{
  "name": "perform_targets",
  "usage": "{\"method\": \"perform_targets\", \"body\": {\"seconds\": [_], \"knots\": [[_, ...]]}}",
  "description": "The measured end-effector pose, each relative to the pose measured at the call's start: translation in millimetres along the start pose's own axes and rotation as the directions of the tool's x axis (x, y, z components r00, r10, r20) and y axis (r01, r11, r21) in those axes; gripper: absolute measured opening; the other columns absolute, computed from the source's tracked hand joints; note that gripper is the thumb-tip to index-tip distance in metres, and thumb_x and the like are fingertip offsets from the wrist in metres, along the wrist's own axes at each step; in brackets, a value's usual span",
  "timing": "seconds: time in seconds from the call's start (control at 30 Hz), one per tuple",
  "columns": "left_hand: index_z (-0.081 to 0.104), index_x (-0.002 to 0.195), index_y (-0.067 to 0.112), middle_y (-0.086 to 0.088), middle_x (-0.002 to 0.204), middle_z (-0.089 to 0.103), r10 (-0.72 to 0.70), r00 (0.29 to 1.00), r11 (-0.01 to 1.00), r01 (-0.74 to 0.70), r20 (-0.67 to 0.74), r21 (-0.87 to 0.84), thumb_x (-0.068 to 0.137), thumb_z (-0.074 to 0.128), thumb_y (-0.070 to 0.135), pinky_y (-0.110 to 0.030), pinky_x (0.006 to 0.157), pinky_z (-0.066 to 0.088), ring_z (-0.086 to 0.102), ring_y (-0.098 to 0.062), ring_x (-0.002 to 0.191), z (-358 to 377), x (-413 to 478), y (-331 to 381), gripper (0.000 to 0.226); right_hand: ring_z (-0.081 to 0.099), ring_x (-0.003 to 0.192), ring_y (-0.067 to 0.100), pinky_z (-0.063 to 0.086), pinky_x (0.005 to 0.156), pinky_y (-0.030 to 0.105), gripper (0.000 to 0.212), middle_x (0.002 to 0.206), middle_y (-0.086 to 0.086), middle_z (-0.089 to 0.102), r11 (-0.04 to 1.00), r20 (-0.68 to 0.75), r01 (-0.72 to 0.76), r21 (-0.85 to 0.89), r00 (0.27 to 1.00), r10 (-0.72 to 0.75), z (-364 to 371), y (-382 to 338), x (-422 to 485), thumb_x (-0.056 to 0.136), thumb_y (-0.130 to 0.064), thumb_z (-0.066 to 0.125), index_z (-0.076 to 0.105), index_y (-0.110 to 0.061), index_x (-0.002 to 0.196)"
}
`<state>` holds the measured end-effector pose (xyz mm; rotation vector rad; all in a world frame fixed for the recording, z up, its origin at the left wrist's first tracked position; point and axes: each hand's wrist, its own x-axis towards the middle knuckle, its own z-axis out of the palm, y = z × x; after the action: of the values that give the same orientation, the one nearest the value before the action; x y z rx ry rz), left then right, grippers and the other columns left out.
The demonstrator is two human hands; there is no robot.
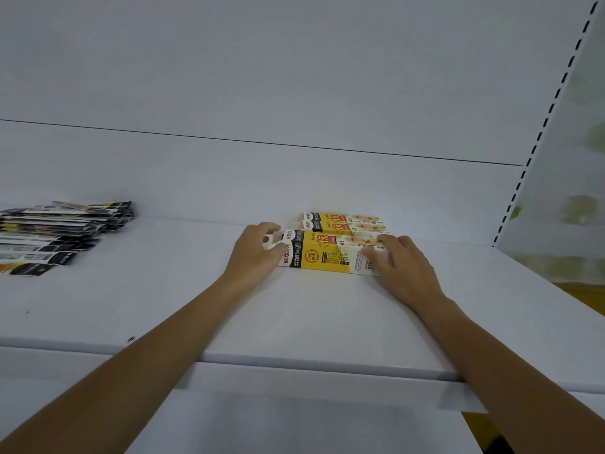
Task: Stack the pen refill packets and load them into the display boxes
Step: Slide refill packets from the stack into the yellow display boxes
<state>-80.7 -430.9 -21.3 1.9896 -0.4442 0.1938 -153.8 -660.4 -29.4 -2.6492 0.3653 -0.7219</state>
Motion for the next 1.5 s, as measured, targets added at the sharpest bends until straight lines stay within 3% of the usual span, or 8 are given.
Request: {"method": "perform_targets", "body": {"seconds": [0.23,0.33,0.43,0.53,0.83,1.17,1.3,1.5], "knots": [[0.059,0.122,0.023,-0.002,0.089,0.051,0.054,0.979,0.983,-0.086,0.195,0.16,0.079,0.056,0.023,-0.021,0.068,0.034,0.048,-0.017,0.087,-1.0,-7.6,2.7,0.043,0.04,0.124,0.025,0.036,0.096,0.042,0.046,0.133,0.008,0.045,0.99,-0.087,-0.035,-0.14,0.996,0.023,-0.3,0.1,0.3,0.094,-0.042,0.043,0.051,-0.012,0.128],[0.06,0.121,0.025,-0.007,0.097,0.059,0.068,0.97,0.965,-0.123,0.232,0.232,0.062,0.046,0.035,-0.032,0.082,0.042,0.055,-0.022,0.097,-1.6,-8.1,5.2,0.062,0.04,0.123,0.026,0.035,0.097,0.042,0.043,0.134,0.008,0.044,0.983,-0.11,-0.061,-0.172,0.993,0.042,-2.5,-1.4,-1.9,0.094,-0.038,0.042,0.053,-0.011,0.125],[0.058,0.124,0.02,-0.008,0.113,0.059,0.11,0.967,0.939,-0.177,0.231,0.295,0.067,0.046,0.037,-0.031,0.091,0.04,0.052,-0.024,0.11,-8.6,-9.7,9.2,0.06,0.039,0.123,0.029,0.035,0.097,0.043,0.044,0.137,0.01,0.043,0.974,-0.091,0.011,-0.226,0.995,-0.032,-5.7,-4.7,-5.1,0.092,-0.034,0.039,0.052,-0.01,0.126],[0.056,0.126,0.018,-0.007,0.128,0.054,0.146,0.971,0.906,-0.208,0.189,0.369,0.086,0.057,0.027,-0.029,0.097,0.035,0.045,-0.024,0.123,-30.1,-6.4,5.2,0.041,0.036,0.128,0.031,0.03,0.103,0.046,0.051,0.142,0.01,0.04,0.972,-0.051,0.117,-0.205,0.99,-0.13,-9.6,-18.1,-1.8,0.089,-0.036,0.047,0.047,-0.011,0.133],[0.064,0.113,0.018,-0.003,0.128,0.054,0.077,0.996,0.873,-0.087,0.042,0.481,0.087,0.058,0.017,-0.025,0.1,0.029,0.042,-0.02,0.126,-153.6,-17.1,-56.6,0.027,0.033,0.131,0.027,0.032,0.104,0.042,0.055,0.144,0.008,0.038,0.923,-0.104,0.379,0.066,0.923,-0.371,25.0,-163.8,29.2,0.091,-0.026,0.055,0.037,-0.01,0.14],[0.067,0.105,0.015,-0.001,0.114,0.06,-0.002,0.986,0.892,0.078,-0.17,0.446,0.083,0.058,0.006,-0.013,0.075,0.038,0.057,-0.017,0.1,-311.1,-9.8,-135.3,0.025,0.033,0.132,0.024,0.028,0.107,0.037,0.057,0.145,0.006,0.038,0.846,-0.078,0.51,0.154,0.86,-0.504,110.4,-323.7,49.8,0.091,-0.026,0.055,0.033,-0.012,0.142],[0.065,0.111,0.022,0.002,0.126,0.055,-0.06,0.998,0.847,0.064,-0.025,0.527,0.083,0.065,0.018,-0.019,0.089,0.03,0.048,-0.014,0.117,-361.0,-2.9,-177.9,0.029,0.033,0.132,0.024,0.03,0.108,0.04,0.056,0.144,0.006,0.038,0.875,0.035,0.46,0.153,0.882,-0.47,152.8,-364.4,51.2,0.091,-0.027,0.054,0.035,-0.014,0.141],[0.058,0.12,0.026,0.014,0.112,0.055,-0.007,0.955,0.847,-0.151,0.296,0.51,0.075,0.072,0.041,-0.012,0.086,0.037,0.049,-0.001,0.105,-379.3,16.6,-203.4,0.049,0.034,0.132,0.023,0.031,0.108,0.042,0.05,0.143,0.007,0.039,0.898,0.078,0.427,0.106,0.897,-0.436,184.0,-392.3,51.2,0.092,-0.024,0.051,0.038,-0.013,0.139]]}}
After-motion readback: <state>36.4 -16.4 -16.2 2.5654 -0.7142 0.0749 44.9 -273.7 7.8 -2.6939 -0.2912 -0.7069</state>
